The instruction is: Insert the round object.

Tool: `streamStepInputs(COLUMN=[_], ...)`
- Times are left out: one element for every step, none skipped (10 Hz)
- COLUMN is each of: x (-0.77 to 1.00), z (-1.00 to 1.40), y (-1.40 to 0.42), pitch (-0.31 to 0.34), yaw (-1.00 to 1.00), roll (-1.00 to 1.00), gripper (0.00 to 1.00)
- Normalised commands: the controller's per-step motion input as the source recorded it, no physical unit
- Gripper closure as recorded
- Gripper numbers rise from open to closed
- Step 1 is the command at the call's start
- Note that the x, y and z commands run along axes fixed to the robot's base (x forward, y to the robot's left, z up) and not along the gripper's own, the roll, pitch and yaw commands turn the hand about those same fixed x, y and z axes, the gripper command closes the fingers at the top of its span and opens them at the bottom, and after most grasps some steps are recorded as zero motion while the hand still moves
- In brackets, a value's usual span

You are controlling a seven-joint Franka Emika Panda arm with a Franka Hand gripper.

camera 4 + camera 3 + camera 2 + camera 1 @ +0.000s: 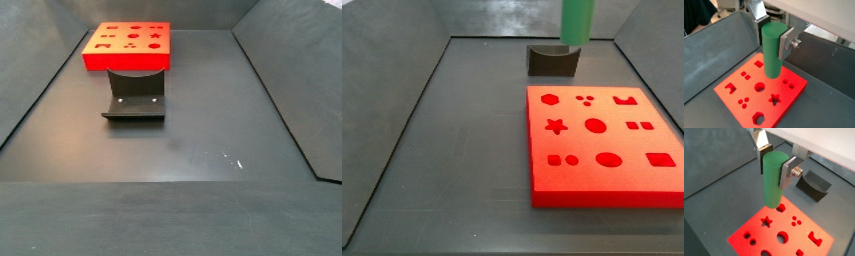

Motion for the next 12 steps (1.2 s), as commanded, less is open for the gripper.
streamStepInputs(x=[0.6, 0.61, 0.63, 0.85, 1.0, 1.0, 1.0, 1.0, 1.0, 1.0, 1.0, 1.0], z=[-0.1, -0.16, -0.18, -0.44, -0.41, -0.4, -0.33, -0.27, -0.22, -0.04, 0.0, 0.06], y=[-0.19, -0.24, -0.24, -0.23, -0.13, 0.04, 0.03, 0.04, 0.04, 0.02, 0.1, 0.09], pitch=[0.481, 0.487, 0.484, 0.324, 0.0, -0.044, 0.0, 0.0, 0.0, 0.0, 0.0, 0.0], yaw=[0.0, 0.0, 0.0, 0.0, -0.09, -0.05, -0.02, 0.0, 0.0, -0.02, 0.0, 0.0], roll=[0.27, 0.19, 0.18, 0.02, -0.07, -0.05, 0.0, 0.0, 0.0, -0.01, 0.0, 0.0], gripper=[1.0, 1.0, 1.0, 1.0, 1.0, 1.0, 1.0, 1.0, 1.0, 1.0, 1.0, 1.0])
